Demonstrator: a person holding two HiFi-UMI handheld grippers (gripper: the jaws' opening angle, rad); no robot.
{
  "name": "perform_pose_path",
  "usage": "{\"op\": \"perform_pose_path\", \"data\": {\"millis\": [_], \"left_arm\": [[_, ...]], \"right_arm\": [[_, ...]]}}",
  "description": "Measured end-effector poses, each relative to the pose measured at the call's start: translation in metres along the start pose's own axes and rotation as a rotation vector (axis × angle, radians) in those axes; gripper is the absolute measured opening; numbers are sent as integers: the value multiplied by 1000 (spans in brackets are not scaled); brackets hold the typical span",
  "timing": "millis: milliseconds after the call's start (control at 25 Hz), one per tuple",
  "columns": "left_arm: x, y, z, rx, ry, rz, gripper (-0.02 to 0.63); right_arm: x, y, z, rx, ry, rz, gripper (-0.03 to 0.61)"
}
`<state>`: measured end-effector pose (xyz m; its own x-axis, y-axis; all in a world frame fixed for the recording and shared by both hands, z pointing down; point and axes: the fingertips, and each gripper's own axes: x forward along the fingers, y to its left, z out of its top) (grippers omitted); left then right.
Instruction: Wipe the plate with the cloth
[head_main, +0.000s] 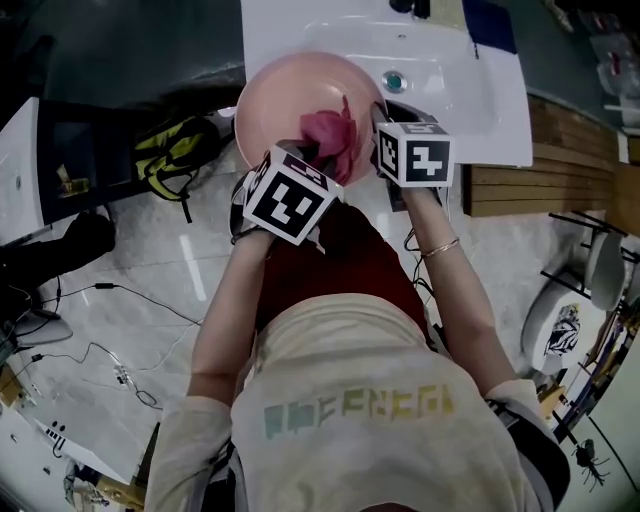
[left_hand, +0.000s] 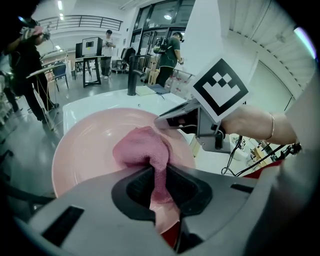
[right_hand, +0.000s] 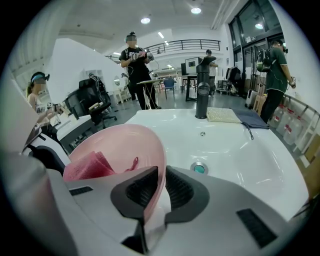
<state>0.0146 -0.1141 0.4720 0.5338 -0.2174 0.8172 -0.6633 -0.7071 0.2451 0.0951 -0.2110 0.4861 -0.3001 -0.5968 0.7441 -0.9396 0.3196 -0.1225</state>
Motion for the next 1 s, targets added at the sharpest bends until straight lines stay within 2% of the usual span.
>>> {"op": "perform_pose_path", "data": {"millis": [280, 720, 840, 1000], "left_arm": [[-17, 16, -19, -18, 14, 29, 69], [-42, 62, -31, -29, 20, 145, 67], [-52, 75, -34, -50, 12, 176, 69], [-63, 94, -33, -100, -27, 216, 69]], "right_arm": [[0, 2, -2, 6, 2, -8, 71], [-6, 5, -2, 0, 2, -41, 71], [-1, 11, -6, 12, -2, -11, 71], [-4, 12, -6, -3, -7, -16, 71]]}}
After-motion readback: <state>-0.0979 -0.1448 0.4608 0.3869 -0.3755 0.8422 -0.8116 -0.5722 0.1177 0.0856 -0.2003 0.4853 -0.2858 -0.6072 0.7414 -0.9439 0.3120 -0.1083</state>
